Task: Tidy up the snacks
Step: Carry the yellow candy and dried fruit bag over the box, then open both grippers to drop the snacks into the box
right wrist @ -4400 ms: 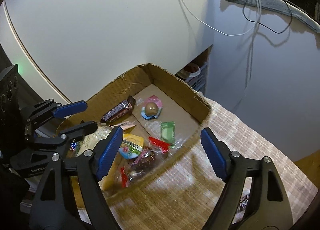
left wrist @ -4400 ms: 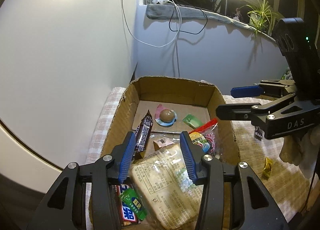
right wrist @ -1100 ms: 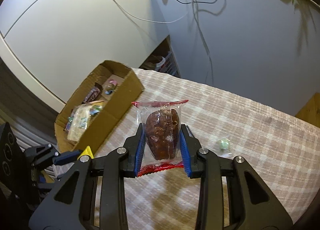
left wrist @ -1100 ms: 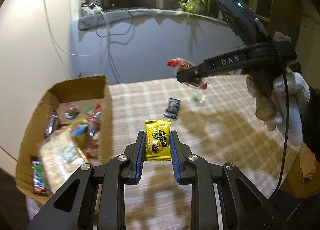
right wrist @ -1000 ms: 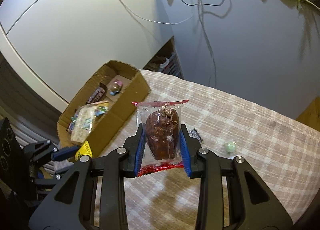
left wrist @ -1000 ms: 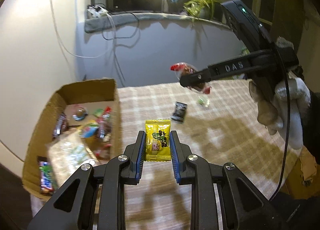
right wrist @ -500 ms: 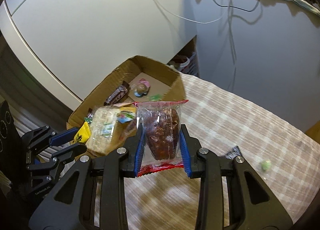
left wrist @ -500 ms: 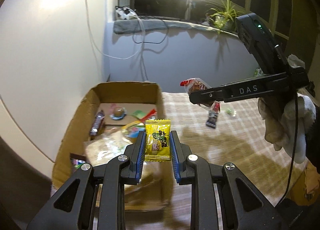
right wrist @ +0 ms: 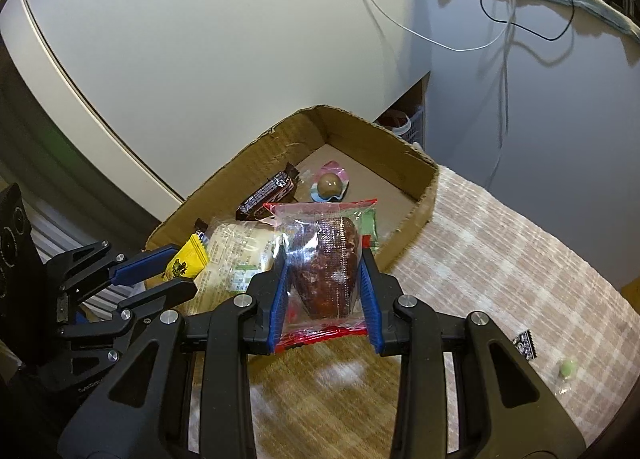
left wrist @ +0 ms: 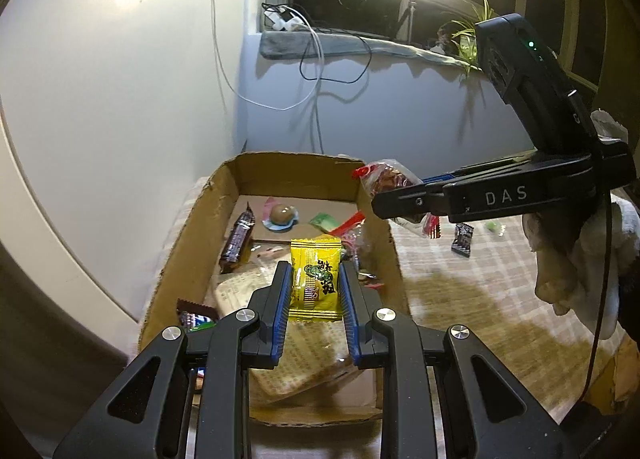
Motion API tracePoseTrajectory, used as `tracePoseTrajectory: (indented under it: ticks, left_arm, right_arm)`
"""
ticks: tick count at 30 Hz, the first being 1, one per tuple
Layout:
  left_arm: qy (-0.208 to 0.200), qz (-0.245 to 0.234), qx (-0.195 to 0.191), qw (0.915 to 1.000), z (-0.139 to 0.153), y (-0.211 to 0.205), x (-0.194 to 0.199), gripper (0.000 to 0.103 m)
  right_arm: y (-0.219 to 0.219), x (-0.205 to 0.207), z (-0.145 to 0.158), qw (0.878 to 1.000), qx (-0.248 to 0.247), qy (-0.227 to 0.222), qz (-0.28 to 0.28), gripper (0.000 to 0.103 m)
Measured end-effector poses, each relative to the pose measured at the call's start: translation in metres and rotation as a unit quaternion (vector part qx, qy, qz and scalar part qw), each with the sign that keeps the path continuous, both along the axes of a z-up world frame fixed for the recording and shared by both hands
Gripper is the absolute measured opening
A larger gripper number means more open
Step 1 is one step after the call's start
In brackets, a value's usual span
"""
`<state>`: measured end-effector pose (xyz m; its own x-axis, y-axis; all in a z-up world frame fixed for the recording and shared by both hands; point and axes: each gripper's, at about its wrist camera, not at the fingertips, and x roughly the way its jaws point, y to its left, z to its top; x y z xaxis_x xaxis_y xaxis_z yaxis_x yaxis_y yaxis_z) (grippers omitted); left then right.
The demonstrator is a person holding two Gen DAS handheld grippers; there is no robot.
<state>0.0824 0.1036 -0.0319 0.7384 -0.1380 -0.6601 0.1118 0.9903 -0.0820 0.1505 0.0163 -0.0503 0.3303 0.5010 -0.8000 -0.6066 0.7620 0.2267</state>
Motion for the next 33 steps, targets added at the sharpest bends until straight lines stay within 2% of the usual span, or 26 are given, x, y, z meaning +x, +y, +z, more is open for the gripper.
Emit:
tracePoseTrajectory:
  ticks: [20,22,24,26,28,30,32,33]
  left_arm:
    - [0.010,0.020,-0.001,0.9997,-0.005,0.011,0.008,0.023]
    - [0.010,0.021,0.000,0.9997,-0.005,0.013,0.008,0.023]
    - [0.011,0.023,0.001,0.9997,-0.006,0.014,0.009,0.027]
    - [0.010,0.024,0.002,0.9997,-0.006,0.014,0.009,0.041]
    - [0.008,0.026,0.002,0.9996,-0.006,0.014,0.008,0.044]
    - [0.008,0.027,0.002,0.9996,-0.005,0.014,0.008,0.045]
    - [0.008,0.029,0.005,0.9995,-0.006,0.014,0.008,0.061]
    - [0.007,0.030,0.007,0.9995,-0.006,0.014,0.008,0.064]
  right_arm:
    - [0.027,0.011,-0.013,1.000,-0.012,0.015,0.015,0.034]
    - [0.029,0.011,-0.014,1.000,-0.013,0.015,0.016,0.039]
    - [0.030,0.011,-0.013,1.000,-0.016,0.010,0.015,0.055]
    - [0.030,0.011,-0.011,1.000,-0.013,0.004,0.013,0.060]
    - [0.030,0.011,-0.009,1.000,-0.011,0.003,0.013,0.063]
    - [0.030,0.011,-0.008,1.000,-0.011,0.001,0.011,0.073]
    - [0.029,0.010,-0.007,1.000,-0.012,-0.004,0.009,0.081]
    - [0.029,0.010,-0.007,1.000,-0.012,-0.006,0.008,0.085]
